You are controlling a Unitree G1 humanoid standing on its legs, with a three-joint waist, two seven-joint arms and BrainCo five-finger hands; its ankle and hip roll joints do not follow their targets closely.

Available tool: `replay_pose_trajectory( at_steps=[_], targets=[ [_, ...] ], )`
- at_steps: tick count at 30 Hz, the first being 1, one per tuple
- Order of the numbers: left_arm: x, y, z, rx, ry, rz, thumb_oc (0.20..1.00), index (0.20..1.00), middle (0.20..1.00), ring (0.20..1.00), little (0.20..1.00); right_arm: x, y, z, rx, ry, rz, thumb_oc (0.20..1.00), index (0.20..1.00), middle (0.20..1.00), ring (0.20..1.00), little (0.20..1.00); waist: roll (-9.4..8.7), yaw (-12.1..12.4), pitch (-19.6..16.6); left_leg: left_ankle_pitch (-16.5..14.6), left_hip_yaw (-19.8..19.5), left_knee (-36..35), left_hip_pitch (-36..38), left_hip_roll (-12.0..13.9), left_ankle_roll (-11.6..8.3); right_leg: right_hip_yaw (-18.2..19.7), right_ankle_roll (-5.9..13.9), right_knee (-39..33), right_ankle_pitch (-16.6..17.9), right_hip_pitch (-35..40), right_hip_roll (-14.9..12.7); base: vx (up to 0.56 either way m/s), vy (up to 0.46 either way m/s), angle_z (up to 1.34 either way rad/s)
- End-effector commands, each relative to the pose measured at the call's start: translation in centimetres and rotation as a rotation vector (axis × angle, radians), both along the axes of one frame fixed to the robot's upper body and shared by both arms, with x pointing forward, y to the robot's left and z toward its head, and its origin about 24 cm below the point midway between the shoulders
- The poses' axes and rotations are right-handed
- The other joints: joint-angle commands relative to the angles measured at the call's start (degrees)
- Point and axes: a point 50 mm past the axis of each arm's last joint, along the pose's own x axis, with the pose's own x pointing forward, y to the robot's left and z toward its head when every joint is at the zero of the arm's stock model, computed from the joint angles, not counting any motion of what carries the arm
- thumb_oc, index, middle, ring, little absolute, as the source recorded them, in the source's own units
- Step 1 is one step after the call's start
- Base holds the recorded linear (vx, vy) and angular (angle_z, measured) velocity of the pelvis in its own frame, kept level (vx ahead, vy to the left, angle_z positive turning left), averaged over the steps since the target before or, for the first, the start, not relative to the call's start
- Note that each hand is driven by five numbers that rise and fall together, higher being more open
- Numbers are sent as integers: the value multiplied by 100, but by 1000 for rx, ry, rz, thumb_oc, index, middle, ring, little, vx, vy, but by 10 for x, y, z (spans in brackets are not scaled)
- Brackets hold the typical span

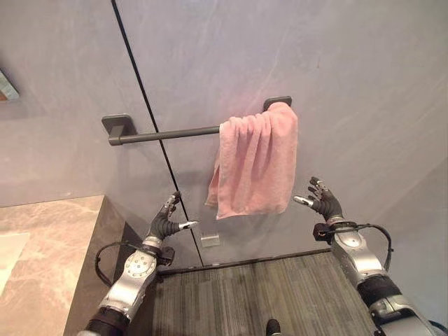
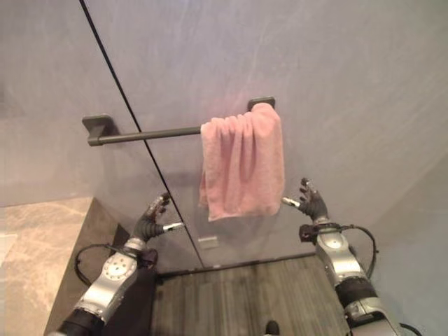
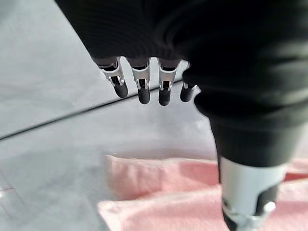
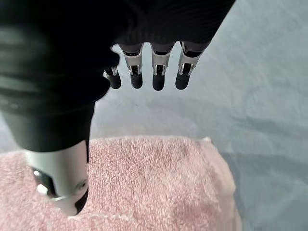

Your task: Put brush and paste in cup on sink, flatten towel.

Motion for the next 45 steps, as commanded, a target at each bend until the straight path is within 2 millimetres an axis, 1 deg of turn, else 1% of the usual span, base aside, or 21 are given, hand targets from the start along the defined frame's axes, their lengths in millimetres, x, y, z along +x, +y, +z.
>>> replay_pose_trajectory(
  at_steps=[1, 4, 5, 8, 21, 30, 32, 35, 36, 40, 45],
  targets=[
    [13, 3, 17, -12, -62, -28, 1000, 1000, 1000, 1000, 1000, 19, 7, 25, 65, -82, 45, 1000, 1000, 1000, 1000, 1000, -459, 61, 115, 203, 28, 15, -141, -70, -3, -30, 131, 97, -170, 350, -223, 0, 0, 0],
    [18, -7, 24, -24, -76, -71, 1000, 1000, 1000, 1000, 1000, 26, 13, 29, 92, -78, 65, 1000, 1000, 1000, 1000, 1000, -482, 65, 117, 208, 45, 15, -162, -41, -21, -35, 134, 42, -149, 338, -209, 0, 0, 0],
    [21, -12, 27, -24, -86, -94, 1000, 1000, 1000, 1000, 1000, 32, 20, 33, 103, -86, 85, 1000, 1000, 1000, 1000, 1000, -492, 66, 141, 207, 75, 15, -190, -33, -29, -11, 139, 42, -151, 280, -202, -26, 6, -4],
    [28, -21, 30, -30, -92, -110, 1000, 1000, 1000, 1000, 1000, 37, 30, 38, 131, -108, 99, 1000, 1000, 1000, 1000, 1000, -513, 50, 225, 220, 70, 15, -284, 0, -36, 27, 139, 42, -142, 174, -191, -26, 5, -1],
    [37, -27, 24, -11, -61, -97, 1000, 1000, 1000, 1000, 1000, 42, 43, 38, 80, -94, 140, 1000, 1000, 1000, 1000, 1000, -502, 14, 284, 209, 113, 15, -246, 14, -40, 55, 120, 42, -169, 197, -168, 13, -1, 0],
    [45, -45, 23, -23, -38, -132, 1000, 1000, 1000, 1000, 1000, 49, 61, 39, 82, -77, 166, 1000, 1000, 1000, 1000, 1000, -459, -35, 271, 196, 130, 15, -223, 11, -49, 69, 109, 42, -196, 213, -163, 4, -1, 0],
    [45, -47, 22, -18, -36, -138, 1000, 1000, 1000, 1000, 1000, 50, 62, 39, 79, -77, 168, 1000, 1000, 1000, 1000, 1000, -456, -42, 270, 191, 133, 15, -219, 12, -49, 77, 108, 42, -200, 207, -162, 0, 0, 0],
    [48, -51, 21, -20, -23, -140, 1000, 1000, 1000, 1000, 1000, 53, 68, 42, 72, -81, 178, 1000, 1000, 1000, 1000, 1000, -446, -59, 271, 183, 149, 15, -210, 10, -51, 84, 106, 42, -206, 199, -163, 0, 0, 0],
    [51, -54, 20, -18, -18, -134, 1000, 1000, 1000, 1000, 1000, 54, 73, 43, 73, -82, 181, 1000, 1000, 1000, 1000, 1000, -439, -74, 273, 178, 161, 15, -200, 10, -50, 94, 103, 42, -206, 199, -163, 0, 0, 0],
    [55, -60, 23, -17, -27, -133, 1000, 1000, 1000, 1000, 1000, 58, 80, 48, 67, -97, 196, 1000, 1000, 1000, 1000, 1000, -432, -90, 285, 179, 176, 15, -201, 15, -52, 113, 106, 42, -208, 184, -152, 0, 0, 0],
    [60, -63, 26, -12, -34, -126, 1000, 1000, 1000, 1000, 1000, 61, 84, 53, 51, -110, 193, 1000, 1000, 1000, 1000, 1000, -417, -113, 294, 184, 181, 15, -203, 24, -59, 123, 98, 42, -216, 164, -141, 1, -5, -2]
  ],
)
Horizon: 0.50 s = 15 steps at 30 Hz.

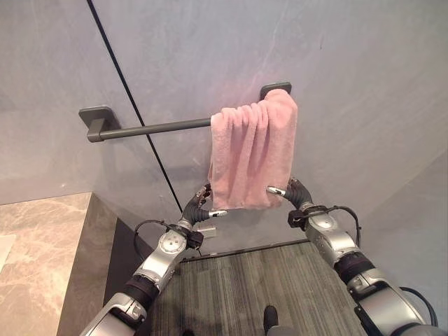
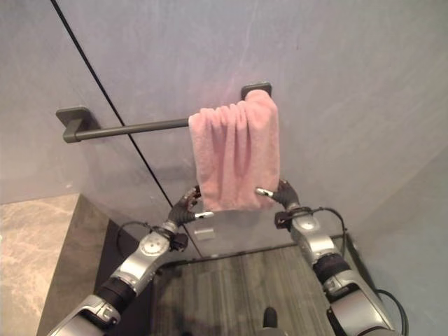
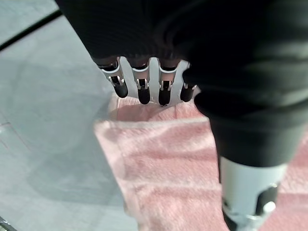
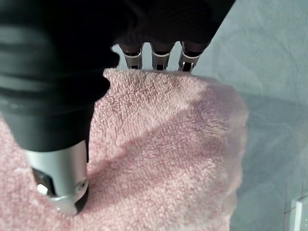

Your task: Put brush and paste in cup on sink, flatten towel.

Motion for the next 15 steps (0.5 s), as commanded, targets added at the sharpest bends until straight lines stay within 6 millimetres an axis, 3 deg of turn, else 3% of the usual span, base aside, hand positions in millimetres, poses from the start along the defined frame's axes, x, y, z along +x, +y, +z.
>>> replay_pose_trajectory(
  at_steps=[1, 11, 12, 13, 14, 15],
  targets=[
    [20, -1, 24, 18, -99, 5, 1000, 1000, 1000, 1000, 1000, 31, 27, 45, 4, -149, 43, 1000, 1000, 1000, 1000, 1000, -404, -51, 84, 148, 68, 14, 31, -24, -6, 72, 163, 40, -263, 463, -223, 3, -9, -7],
    [20, -6, 22, 18, -90, 6, 1000, 1000, 1000, 1000, 1000, 39, 28, 53, -8, -166, -9, 1000, 1000, 1000, 1000, 1000, -371, -39, 59, 127, 60, 14, 62, -20, 0, 67, 144, 40, -300, 506, -200, 0, -1, -1],
    [20, -6, 22, 18, -90, 6, 1000, 1000, 1000, 1000, 1000, 39, 28, 53, -8, -166, -9, 944, 944, 944, 944, 944, -371, -40, 61, 127, 60, 14, 63, -19, 0, 67, 144, 40, -300, 506, -200, 0, 0, 0],
    [21, -7, 23, 13, -94, 4, 871, 871, 871, 871, 871, 42, 28, 57, -7, -173, -16, 592, 592, 592, 592, 592, -368, -29, 54, 128, 51, 14, 60, -17, -2, 66, 139, 40, -310, 513, -196, 0, 0, 0],
    [21, -7, 23, 13, -93, 2, 633, 633, 633, 633, 633, 43, 29, 58, -5, -175, -12, 263, 263, 263, 263, 263, -368, -25, 54, 130, 49, 14, 59, -14, -4, 63, 138, 40, -312, 518, -195, 0, 0, 0],
    [20, -8, 23, 9, -92, -2, 407, 407, 407, 407, 407, 44, 31, 59, -2, -175, -12, 200, 200, 200, 200, 200, -368, -11, 47, 127, 40, 14, 63, -9, -2, 55, 138, 40, -315, 524, -194, 0, 0, 0]
  ],
)
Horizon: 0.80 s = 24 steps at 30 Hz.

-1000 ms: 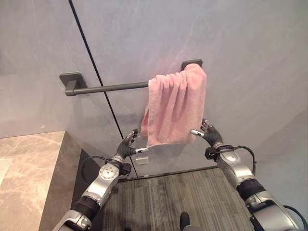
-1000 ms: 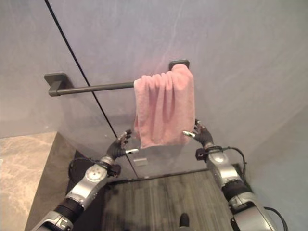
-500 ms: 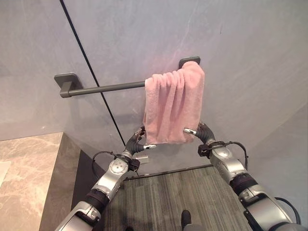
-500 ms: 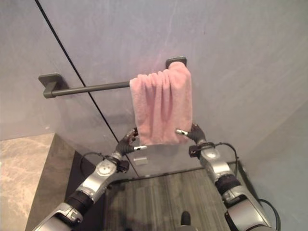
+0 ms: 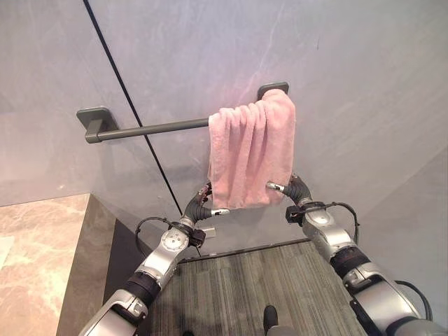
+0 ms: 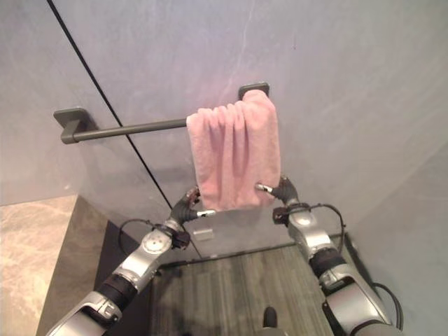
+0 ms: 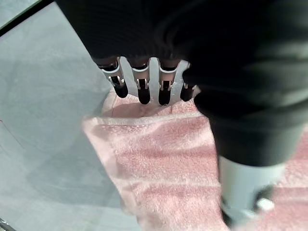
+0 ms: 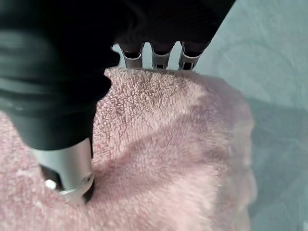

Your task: Put brush and paste in cup on sink, flatten towel.

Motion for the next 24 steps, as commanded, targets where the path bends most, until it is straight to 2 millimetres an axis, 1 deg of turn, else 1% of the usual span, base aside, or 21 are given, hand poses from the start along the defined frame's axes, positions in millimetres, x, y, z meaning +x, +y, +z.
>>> replay_pose_trajectory(
  at_steps=[1, 3, 5, 6, 7, 9, 10, 12, 14, 15, 18, 22, 24],
  targets=[
    [19, -7, 23, 7, -97, -13, 354, 354, 354, 354, 354, 33, 33, 54, 37, -169, 55, 200, 200, 200, 200, 200, -367, -3, 47, 133, 7, 14, 38, -28, -16, 38, 144, 33, -324, 519, -194, 0, 0, 0],
    [18, -6, 23, 5, -99, -10, 313, 313, 313, 313, 313, 33, 34, 56, 45, -176, 59, 200, 200, 200, 200, 200, -369, 2, 48, 135, 3, 14, 38, -28, -18, 36, 144, 33, -324, 524, -192, 0, 0, 0],
    [17, -3, 22, 3, -94, -4, 206, 206, 206, 206, 206, 30, 39, 53, 58, -174, 84, 200, 200, 200, 200, 200, -377, 14, 45, 129, -5, 14, 48, -28, -16, 21, 139, 33, -333, 540, -188, 0, 0, 0],
    [17, -3, 22, 3, -94, -4, 200, 200, 200, 200, 200, 30, 39, 53, 58, -173, 84, 200, 200, 200, 200, 200, -377, 13, 44, 129, -6, 14, 48, -28, -16, 20, 139, 33, -333, 541, -188, 0, 0, 0],
    [14, 3, 20, 0, -88, 11, 200, 200, 200, 200, 200, 27, 40, 52, 61, -176, 103, 200, 200, 200, 200, 200, -389, 28, 36, 124, -12, 14, 57, -30, -12, 12, 142, 33, -336, 556, -189, 0, 0, 0],
    [12, 5, 19, -2, -87, 15, 200, 200, 200, 200, 200, 25, 41, 50, 67, -175, 110, 200, 200, 200, 200, 200, -397, 38, 29, 121, -19, 14, 59, -33, -10, 10, 143, 33, -340, 560, -189, 0, 0, 0],
    [11, 9, 18, -3, -84, 24, 200, 200, 200, 200, 200, 23, 42, 49, 75, -177, 118, 200, 200, 200, 200, 200, -404, 49, 28, 121, -25, 14, 64, -33, -9, 3, 143, 33, -337, 566, -189, 0, 0, 0],
    [4, 26, 14, 3, -73, 65, 200, 200, 200, 200, 200, 17, 40, 45, 82, -175, 141, 200, 200, 200, 200, 200, -426, 103, 23, 109, -42, 14, 65, -48, -4, -27, 146, 33, -336, 592, -202, -1, 19, 4],
    [0, 34, 11, 7, -63, 85, 200, 200, 200, 200, 200, 15, 40, 45, 85, -178, 147, 200, 200, 200, 200, 200, -445, 132, 26, 105, -58, 14, 59, -55, 1, -44, 152, 33, -330, 597, -211, -8, 13, 8],
    [0, 34, 10, 7, -63, 85, 200, 200, 200, 200, 200, 14, 40, 44, 85, -177, 147, 200, 200, 200, 200, 200, -446, 130, 24, 105, -58, 14, 59, -55, 1, -45, 152, 33, -330, 598, -211, -6, 11, 8],
    [-2, 42, 8, 7, -55, 114, 200, 200, 200, 200, 200, 13, 42, 44, 102, -179, 156, 200, 200, 200, 200, 200, -474, 173, 20, 98, -74, 14, 44, -63, 4, -63, 164, 33, -321, 593, -225, -3, 4, 2],
    [-3, 47, 10, 1, -61, 135, 200, 200, 200, 200, 200, 12, 53, 55, 129, -224, 197, 200, 200, 200, 200, 200, -526, 237, 28, 91, -116, 14, 15, -74, 20, -91, 176, 33, -307, 590, -245, -14, 13, 5],
    [-2, 48, 14, -7, -77, 141, 200, 200, 200, 200, 200, 11, 60, 67, 142, -269, 234, 200, 200, 200, 200, 200, -550, 250, 26, 89, -131, 14, -1, -83, 26, -106, 182, 33, -297, 582, -255, 0, 0, 0]
  ],
)
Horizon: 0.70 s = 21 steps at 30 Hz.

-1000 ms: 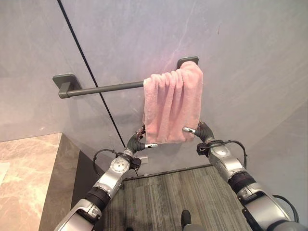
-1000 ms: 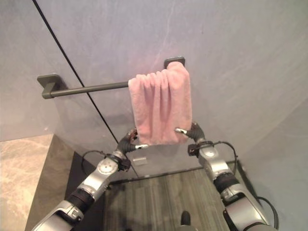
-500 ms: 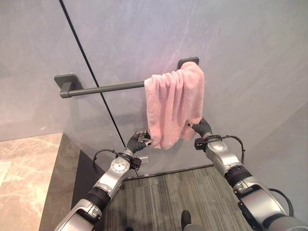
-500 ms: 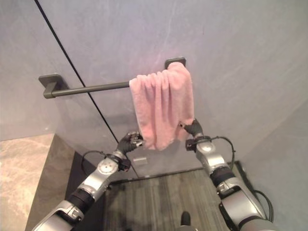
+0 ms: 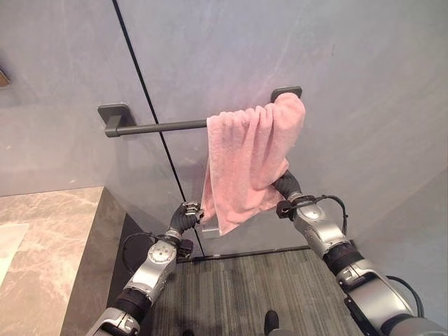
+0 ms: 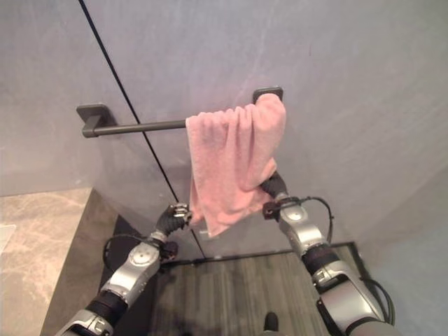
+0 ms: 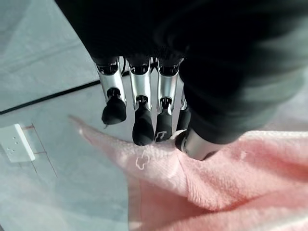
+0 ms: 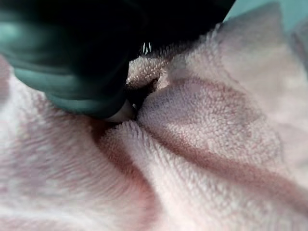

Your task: Put brush and paste in cup on sink, flatten towel.

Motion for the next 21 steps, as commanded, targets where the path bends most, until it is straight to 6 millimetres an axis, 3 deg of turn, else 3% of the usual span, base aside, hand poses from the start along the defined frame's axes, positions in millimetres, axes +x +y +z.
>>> replay_pose_trajectory(
  at_steps=[1, 4, 6, 12, 16, 21],
  targets=[
    [18, 14, 37, 32, -153, -5, 200, 200, 200, 200, 200, 9, 27, 47, 86, -177, 88, 200, 200, 200, 200, 200, -518, 40, 52, 58, 34, 14, -16, -69, 74, -1, 193, -5, -296, 465, -253, 0, 0, 0],
    [20, 19, 49, 26, -202, 16, 200, 200, 200, 200, 200, 5, 36, 64, 113, -250, 133, 200, 200, 200, 200, 200, -549, 51, 61, 56, 27, 14, -27, -79, 81, -6, 197, -5, -281, 460, -266, 0, 0, 0],
    [21, 28, 66, -10, -277, 68, 200, 200, 200, 200, 200, -11, 56, 92, 179, -368, 269, 200, 200, 200, 200, 200, -586, 51, 72, 49, 23, 14, -35, -84, 93, 8, 204, -5, -271, 445, -282, 0, 0, 0],
    [23, 46, 96, -45, -413, 170, 200, 200, 200, 200, 200, -41, 85, 127, 250, -498, 504, 200, 200, 200, 200, 200, -702, 65, 196, 76, 26, 14, -118, -71, 92, 49, 208, -5, -247, 345, -273, -25, 1, 0],
    [23, 48, 102, -56, -437, 191, 200, 200, 200, 200, 200, -46, 92, 127, 244, -498, 546, 200, 200, 200, 200, 200, -743, 78, 253, 92, 24, 14, -157, -60, 88, 45, 208, -5, -234, 307, -261, -8, 0, 0],
    [24, 46, 95, -56, -410, 198, 200, 200, 200, 200, 200, -43, 96, 109, 221, -432, 519, 200, 200, 200, 200, 200, -775, 87, 321, 109, 23, 14, -208, -57, 97, 52, 209, -5, -217, 262, -251, 0, 0, 0]
  ],
)
